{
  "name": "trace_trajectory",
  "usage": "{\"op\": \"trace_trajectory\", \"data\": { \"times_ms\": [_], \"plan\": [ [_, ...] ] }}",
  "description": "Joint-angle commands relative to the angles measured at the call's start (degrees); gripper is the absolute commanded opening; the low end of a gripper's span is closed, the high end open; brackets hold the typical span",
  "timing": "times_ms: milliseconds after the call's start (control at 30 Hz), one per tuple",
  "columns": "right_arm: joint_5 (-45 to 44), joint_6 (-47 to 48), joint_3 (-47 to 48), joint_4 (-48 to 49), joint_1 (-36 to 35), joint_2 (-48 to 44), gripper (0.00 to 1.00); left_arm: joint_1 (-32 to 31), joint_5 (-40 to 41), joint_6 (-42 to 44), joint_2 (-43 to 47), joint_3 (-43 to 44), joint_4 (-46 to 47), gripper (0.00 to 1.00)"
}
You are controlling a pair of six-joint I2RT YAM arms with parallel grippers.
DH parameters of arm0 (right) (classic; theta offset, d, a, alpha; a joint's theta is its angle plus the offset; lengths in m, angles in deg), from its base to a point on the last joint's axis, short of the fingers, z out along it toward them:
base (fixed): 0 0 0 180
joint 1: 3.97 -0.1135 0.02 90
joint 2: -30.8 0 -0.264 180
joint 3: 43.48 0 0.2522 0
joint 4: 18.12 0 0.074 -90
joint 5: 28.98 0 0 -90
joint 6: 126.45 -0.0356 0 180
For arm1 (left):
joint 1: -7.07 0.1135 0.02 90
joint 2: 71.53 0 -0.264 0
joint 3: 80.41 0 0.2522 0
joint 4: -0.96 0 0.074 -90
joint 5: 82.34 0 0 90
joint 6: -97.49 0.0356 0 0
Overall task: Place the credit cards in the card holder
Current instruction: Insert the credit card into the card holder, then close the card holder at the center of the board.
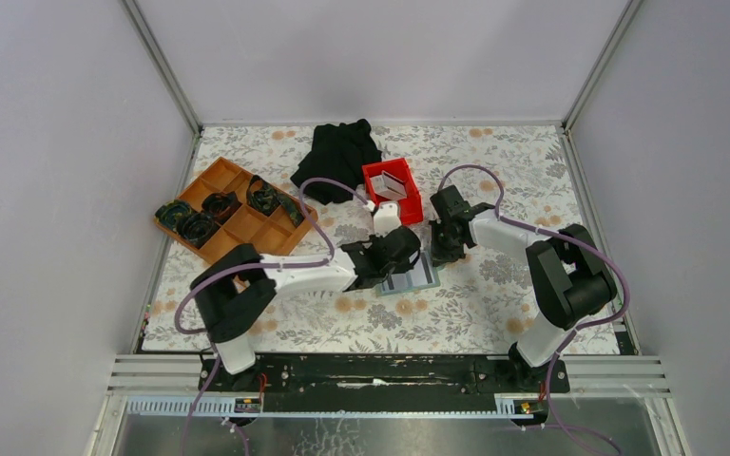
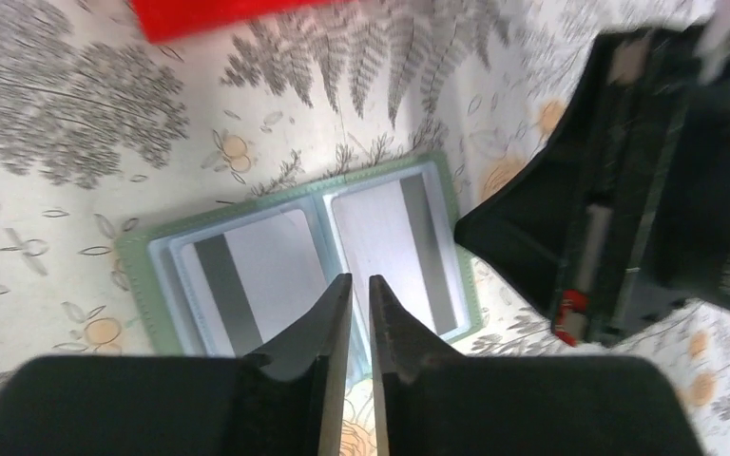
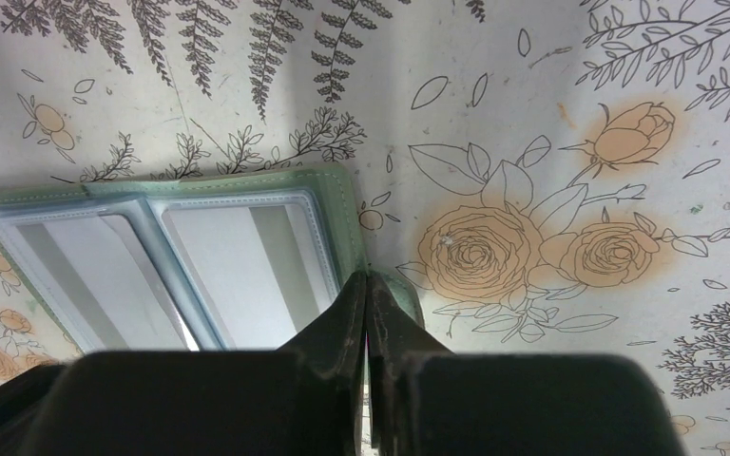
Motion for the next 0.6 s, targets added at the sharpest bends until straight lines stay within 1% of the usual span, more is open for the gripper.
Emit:
{"op": "trace_trajectory", "data": {
  "times_ms": [0,100,200,267,367,433,567],
  "plan": [
    [-2.37,-1.21,-0.88,1.69,-1.04,-0.21,0.08,-0.45,9.82,-1.81,6.16,3.07,-7.89,0.24],
    [-3.39,-1.55,-0.62,1.97,-1.04,-2.66,0.17,-0.42,11.76,-3.8,9.6,2.22,-11.79,0.38],
    [-4.26,-2.17,-1.33,2.92,-1.06,-5.48,0.28,-0.39,12.39,-6.61,12.64,-0.36,-15.38,0.49],
    [-4.29,-2.42,-1.7,3.2,-1.04,-6.88,0.33,-0.45,11.4,-7.96,14.89,-3.26,-16.21,0.53],
    [-4.13,-3.06,-2.46,3.8,-1.14,-9.42,0.36,-0.42,8.99,-9.92,18.14,-7.82,-16.56,0.6],
    [-4.28,-3.83,-2.77,3.73,-1.33,-11.4,0.37,-0.43,7.56,-10.11,20.02,-10.59,-16.16,0.63],
    [-6.01,-5.87,-2.39,-1.04,-2.35,-15.21,0.39,-0.44,3.92,-10.38,23.05,-16.46,-11.67,0.65]
  ]
}}
